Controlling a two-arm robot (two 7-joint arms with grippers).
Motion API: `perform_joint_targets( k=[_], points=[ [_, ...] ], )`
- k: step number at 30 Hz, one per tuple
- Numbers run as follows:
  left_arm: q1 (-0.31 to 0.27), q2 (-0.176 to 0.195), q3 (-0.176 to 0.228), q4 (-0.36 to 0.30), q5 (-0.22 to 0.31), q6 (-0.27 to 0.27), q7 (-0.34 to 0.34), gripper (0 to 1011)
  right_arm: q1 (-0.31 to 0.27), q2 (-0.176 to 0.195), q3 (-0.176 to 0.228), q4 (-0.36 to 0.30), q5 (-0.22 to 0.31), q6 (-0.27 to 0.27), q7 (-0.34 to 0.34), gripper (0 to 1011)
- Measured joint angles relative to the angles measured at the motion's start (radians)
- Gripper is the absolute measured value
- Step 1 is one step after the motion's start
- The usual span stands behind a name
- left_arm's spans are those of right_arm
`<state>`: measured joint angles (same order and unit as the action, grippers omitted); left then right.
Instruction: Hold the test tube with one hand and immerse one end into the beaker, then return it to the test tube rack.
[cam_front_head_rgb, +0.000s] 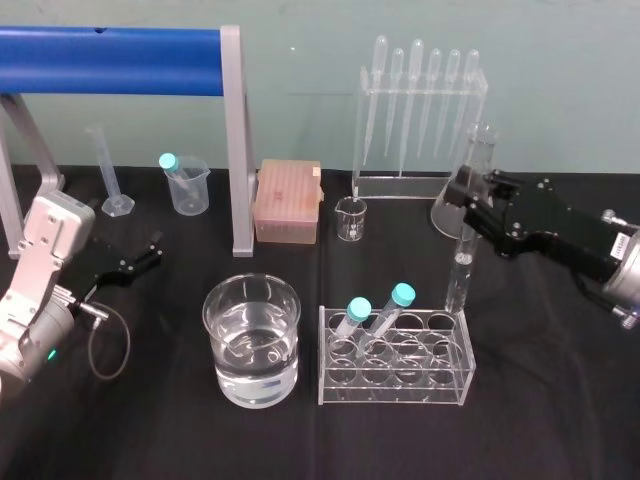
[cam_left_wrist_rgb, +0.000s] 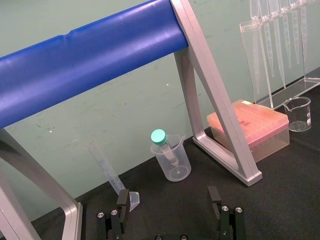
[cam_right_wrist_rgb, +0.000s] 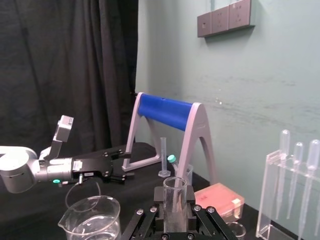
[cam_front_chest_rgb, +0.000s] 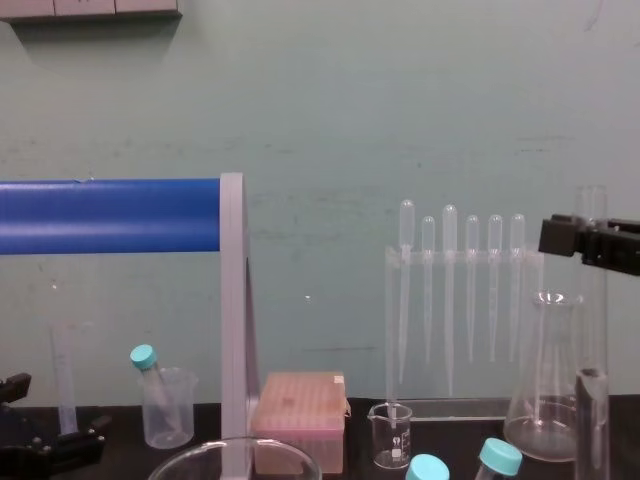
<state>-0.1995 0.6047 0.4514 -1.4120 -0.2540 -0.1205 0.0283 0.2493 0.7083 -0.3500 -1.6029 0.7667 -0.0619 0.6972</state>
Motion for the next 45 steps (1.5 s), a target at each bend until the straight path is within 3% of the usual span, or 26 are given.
perform_joint_targets(
  k=[16,31,45],
  points=[
    [0.000,0.000,0.000,0.000,0.000,0.000,0.000,1000,0.035,-0.014,-0.046,0.050,0.000,0.026,0.047,242],
    [0.000,0.000,0.000,0.000,0.000,0.000,0.000,1000,0.098,-0.053,-0.111,0.159,-0.015,0.026,0.105,242],
    [0.000,0.000,0.000,0.000,0.000,0.000,0.000,1000,0.106,-0.061,-0.127,0.199,-0.026,0.028,0.104,242]
  ],
)
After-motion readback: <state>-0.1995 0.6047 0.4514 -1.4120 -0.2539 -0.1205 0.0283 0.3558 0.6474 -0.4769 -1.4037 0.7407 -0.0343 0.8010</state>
